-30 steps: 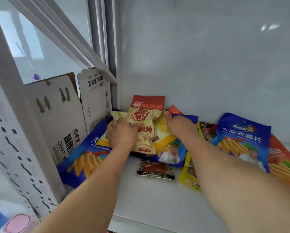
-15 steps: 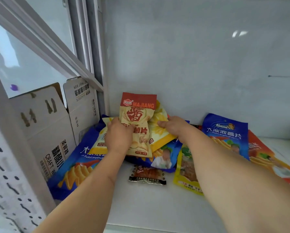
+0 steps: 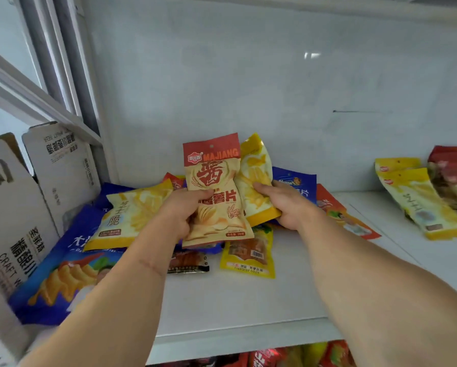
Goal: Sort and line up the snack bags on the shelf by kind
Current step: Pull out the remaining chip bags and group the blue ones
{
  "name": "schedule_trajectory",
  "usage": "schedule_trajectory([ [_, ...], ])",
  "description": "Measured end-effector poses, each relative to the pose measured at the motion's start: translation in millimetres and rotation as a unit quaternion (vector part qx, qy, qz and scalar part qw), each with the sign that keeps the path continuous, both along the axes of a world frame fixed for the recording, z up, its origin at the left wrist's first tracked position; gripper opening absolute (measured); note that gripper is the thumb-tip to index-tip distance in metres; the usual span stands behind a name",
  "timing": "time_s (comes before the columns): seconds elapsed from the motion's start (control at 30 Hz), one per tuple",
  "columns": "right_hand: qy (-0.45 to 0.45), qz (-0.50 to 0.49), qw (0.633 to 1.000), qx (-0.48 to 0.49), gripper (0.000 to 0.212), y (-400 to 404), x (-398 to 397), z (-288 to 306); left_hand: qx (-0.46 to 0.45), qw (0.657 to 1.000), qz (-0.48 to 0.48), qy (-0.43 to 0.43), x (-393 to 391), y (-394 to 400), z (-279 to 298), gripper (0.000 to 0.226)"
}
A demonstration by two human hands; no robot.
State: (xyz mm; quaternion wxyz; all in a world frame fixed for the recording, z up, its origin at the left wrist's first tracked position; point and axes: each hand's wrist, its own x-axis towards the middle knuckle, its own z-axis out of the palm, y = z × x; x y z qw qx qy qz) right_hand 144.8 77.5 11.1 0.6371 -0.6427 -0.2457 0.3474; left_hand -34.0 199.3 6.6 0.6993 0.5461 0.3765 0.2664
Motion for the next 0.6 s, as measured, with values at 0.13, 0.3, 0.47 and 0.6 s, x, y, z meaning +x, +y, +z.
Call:
schedule_trajectory([
  [0.13, -0.002, -0.023, 1.0, 0.006, 0.028, -57, 26, -3, 0.006, 0.999, -0.036, -0.016, 33, -43, 0, 0.022],
  [0.3, -0.021, -0.075, 0.997, 0.0, 0.026, -141, 69, -8, -0.014, 0.996, -0.087, -0.013, 80, -118, -5, 0.023],
  [0.47, -0.062, -0.117, 0.991, -0.036, 0.013, -228, 113, -17, -0.034, 0.992, -0.11, -0.041, 125, -195, -6, 0.022],
  [0.6, -0.078, -0.124, 0.987, -0.066, 0.016, -294, 144, -17, -0.035, 0.991, -0.114, -0.061, 161, -247, -3, 0.045],
])
